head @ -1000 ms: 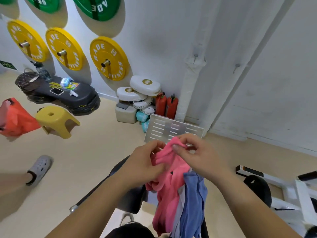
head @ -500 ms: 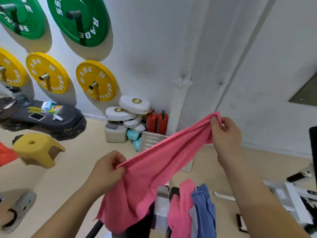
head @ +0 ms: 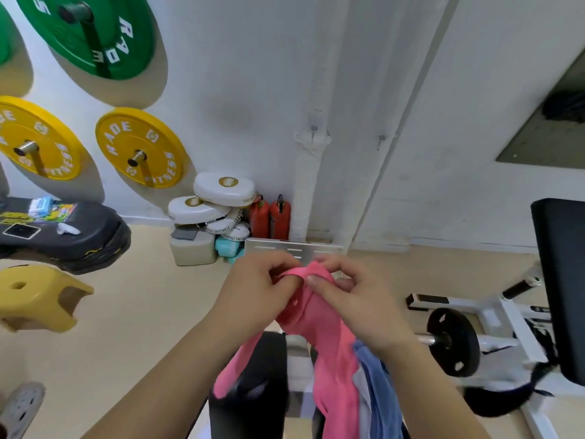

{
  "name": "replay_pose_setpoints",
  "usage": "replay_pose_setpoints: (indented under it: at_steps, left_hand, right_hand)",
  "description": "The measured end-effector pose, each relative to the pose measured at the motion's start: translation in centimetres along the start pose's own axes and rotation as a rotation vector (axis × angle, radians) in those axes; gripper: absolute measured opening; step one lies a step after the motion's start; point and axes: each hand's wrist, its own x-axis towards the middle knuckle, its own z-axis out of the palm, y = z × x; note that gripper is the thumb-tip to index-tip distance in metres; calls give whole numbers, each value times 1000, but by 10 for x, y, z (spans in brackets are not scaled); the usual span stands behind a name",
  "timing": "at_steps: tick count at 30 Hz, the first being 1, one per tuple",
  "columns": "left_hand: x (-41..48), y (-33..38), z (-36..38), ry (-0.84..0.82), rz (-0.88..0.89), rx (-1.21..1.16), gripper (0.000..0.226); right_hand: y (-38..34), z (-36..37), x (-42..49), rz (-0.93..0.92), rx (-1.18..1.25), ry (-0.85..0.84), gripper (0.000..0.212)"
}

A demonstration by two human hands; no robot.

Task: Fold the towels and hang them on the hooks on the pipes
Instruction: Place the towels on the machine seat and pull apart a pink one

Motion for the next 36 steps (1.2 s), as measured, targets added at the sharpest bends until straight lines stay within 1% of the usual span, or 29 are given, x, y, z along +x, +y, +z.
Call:
replay_pose_setpoints:
  at_steps: [3,5,7,10,12,14,16,18,21,23,25,27,29,30,32,33,34,36]
  left_hand:
    - [1,2,14,40,14,-22,17]
    - [0,0,18,21,18,-57,15]
    - [-2,-8,18,-48,7,-76,15]
    - [-9,-29,12,-190,-63,-36,15]
    - [-15,-45,7,-212,-97,41,12]
    - [-19,-56,1,-206,-135,89,18]
    - [-23,-58,-5,-206,-183,6,20]
    - [-26,-52,-10,-172,-234,-159,16]
    - [-24,-33,-19,-13,-230,-425,9]
    - [-21,-21,-27,84,-216,-534,11]
    - [-21,-15,-28,169,-233,-564,10]
    - [-26,-14,-18,221,-269,-538,7]
    - [-34,-16,4,239,-299,-475,11]
    - [-38,-15,17,235,-304,-444,16]
    - [-46,-11,38,190,-288,-399,26]
    - [-51,-6,45,160,-272,-383,23]
    - [-56,0,50,133,-250,-366,21]
    - [-65,7,54,127,-199,-344,30]
  right_hand:
    - [7,-2,-4,10,116,-23,14]
    - [11,-7,-5,15,86,-14,15]
    - [13,-12,-4,10,51,36,13]
    - [15,-23,2,-12,29,246,12]
    - [18,-37,7,-14,16,410,17]
    - [24,-53,11,-14,26,539,19]
    - [28,-66,13,-5,60,621,15]
    - [29,-74,13,10,70,643,10]
    - [26,-74,8,3,69,612,11]
    - [20,-71,5,-11,83,608,11]
    - [14,-68,0,-30,93,598,10]
    - [11,-61,-7,-40,104,556,9]
    - [10,-49,-15,-22,123,476,10]
    - [11,-41,-19,-9,127,434,10]
    - [14,-22,-27,4,117,342,8]
    - [15,-12,-32,4,103,289,9]
    - [16,-3,-36,1,93,240,13]
    - [20,13,-43,-2,68,142,22]
